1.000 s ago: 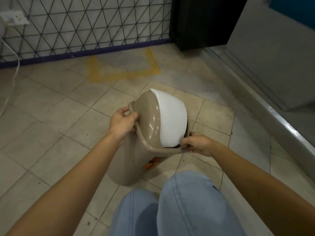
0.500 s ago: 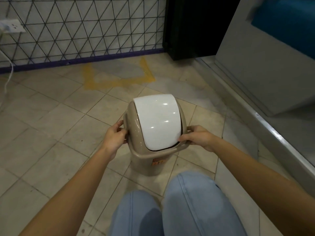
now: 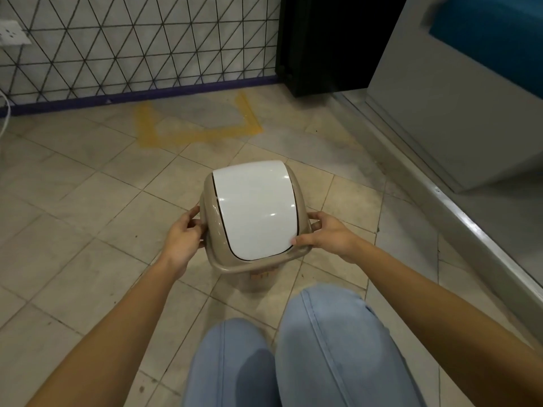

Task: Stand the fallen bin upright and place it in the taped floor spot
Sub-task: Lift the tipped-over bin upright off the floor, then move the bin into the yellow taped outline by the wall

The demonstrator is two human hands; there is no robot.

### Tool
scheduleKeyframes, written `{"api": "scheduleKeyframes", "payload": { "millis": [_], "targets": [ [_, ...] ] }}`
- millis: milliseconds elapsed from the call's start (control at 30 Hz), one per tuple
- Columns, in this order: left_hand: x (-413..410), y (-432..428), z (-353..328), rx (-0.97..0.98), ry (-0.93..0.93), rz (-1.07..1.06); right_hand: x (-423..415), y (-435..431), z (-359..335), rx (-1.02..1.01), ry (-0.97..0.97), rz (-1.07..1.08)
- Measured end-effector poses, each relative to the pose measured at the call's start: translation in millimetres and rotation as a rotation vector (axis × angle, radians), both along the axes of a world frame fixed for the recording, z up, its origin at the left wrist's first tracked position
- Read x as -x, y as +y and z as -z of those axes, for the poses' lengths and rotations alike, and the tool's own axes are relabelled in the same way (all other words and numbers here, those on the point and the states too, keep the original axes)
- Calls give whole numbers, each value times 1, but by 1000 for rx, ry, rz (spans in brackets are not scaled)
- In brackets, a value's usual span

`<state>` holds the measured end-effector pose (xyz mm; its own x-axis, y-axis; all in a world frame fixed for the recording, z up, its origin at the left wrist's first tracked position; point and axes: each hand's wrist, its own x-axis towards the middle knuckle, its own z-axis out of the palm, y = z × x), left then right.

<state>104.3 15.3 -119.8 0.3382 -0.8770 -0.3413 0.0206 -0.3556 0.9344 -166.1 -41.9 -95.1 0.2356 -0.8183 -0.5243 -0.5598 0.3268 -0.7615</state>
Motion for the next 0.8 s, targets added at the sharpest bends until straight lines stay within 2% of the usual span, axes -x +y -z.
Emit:
{"api": "scheduleKeyframes", "payload": {
  "millis": [167,333,500,667,800],
  "targets": [
    [3,1,0,20,-18,-49,0,2,1,59,32,-16],
    [2,10,-3,33,4,-64,0,3,-1,269,140,-119],
    [1,32,-2,70,-255,80,1,7,1,393,178,-213],
    [6,48,0,249,-362,202,-7,10,2,450,132,-223],
    [11,51,1,264,-499,312,-9,10,2,470,142,-230]
  ]
}}
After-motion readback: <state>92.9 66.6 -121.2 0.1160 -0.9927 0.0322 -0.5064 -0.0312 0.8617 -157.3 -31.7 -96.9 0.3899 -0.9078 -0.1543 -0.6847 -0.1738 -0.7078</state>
